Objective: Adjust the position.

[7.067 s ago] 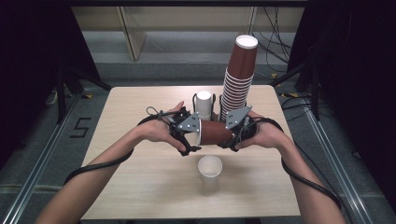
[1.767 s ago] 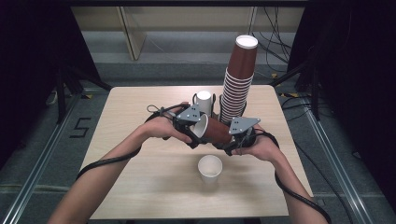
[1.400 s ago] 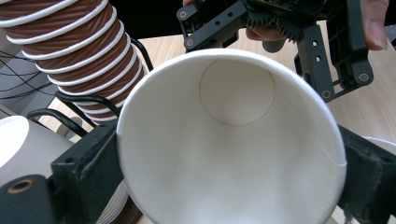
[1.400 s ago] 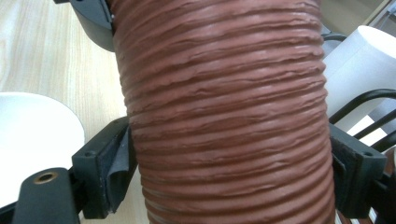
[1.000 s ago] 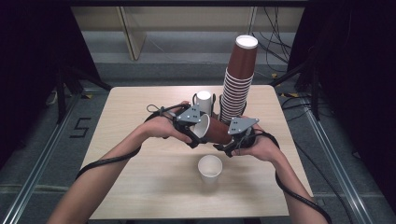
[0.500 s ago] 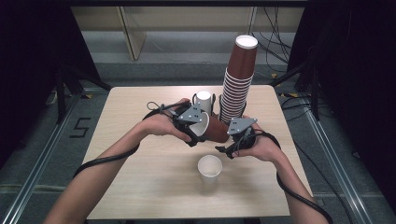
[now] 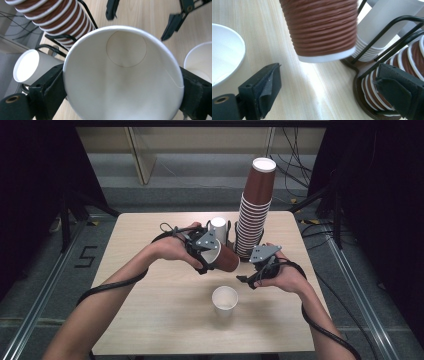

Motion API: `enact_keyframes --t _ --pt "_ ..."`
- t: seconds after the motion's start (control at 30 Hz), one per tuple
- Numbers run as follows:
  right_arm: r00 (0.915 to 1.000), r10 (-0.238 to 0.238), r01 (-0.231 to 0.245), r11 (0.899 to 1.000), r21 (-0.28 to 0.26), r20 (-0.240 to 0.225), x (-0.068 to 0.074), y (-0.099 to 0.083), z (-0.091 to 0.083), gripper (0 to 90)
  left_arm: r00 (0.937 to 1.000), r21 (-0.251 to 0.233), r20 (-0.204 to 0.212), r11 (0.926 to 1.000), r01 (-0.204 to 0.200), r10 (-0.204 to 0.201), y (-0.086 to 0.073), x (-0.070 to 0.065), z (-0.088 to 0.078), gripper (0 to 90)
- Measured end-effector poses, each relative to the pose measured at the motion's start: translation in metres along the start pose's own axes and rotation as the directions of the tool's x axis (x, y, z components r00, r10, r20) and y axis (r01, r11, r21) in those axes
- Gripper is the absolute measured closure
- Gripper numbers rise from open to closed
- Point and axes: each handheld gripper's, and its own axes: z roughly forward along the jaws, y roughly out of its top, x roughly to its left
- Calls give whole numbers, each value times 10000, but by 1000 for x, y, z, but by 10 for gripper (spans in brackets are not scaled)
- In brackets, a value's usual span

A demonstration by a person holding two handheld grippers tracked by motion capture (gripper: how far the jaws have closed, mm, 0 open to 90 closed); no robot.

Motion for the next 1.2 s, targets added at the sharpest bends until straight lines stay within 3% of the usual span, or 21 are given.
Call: enact_keyframes --t 0.03,0.13,0.23,0.5,0.7,0.77,0.93,0.97,1.2 --pt "9998 -190 190 9998 -44 -4 -1 0 0 74 10000 163 16 9999 -48 48 0 1 0 89" --pt "9999 127 -126 9999 -35 61 -1 1 -2 75 9999 464 61 9989 -94 91 1 2 0 89" --pt "9999 -132 133 9998 -130 70 -3 3 -2 76 9996 724 46 9970 -280 277 1 2 1 89" --pt "9997 -238 238 9992 -313 -3 -2 11 -1 76 9972 1498 245 9859 -740 711 4 0 5 89" --pt "9989 -414 405 9982 -438 -200 0 21 6 76 9955 1542 397 9838 -910 859 8 -1 7 89" --pt "9974 -674 659 9963 -554 -247 0 26 10 76 9951 1477 410 9845 -946 895 8 -1 8 89" --pt "9971 -622 593 9961 -651 -444 1 35 16 78 9947 1470 440 9842 -987 932 9 -2 8 89" --pt "9950 -866 833 9944 -651 -499 2 39 19 84 9940 1503 491 9832 -1036 973 9 -2 8 89" --pt "9920 -999 954 9937 -596 -768 4 44 29 101 9932 1348 442 9844 -1129 1079 12 -3 6 89"
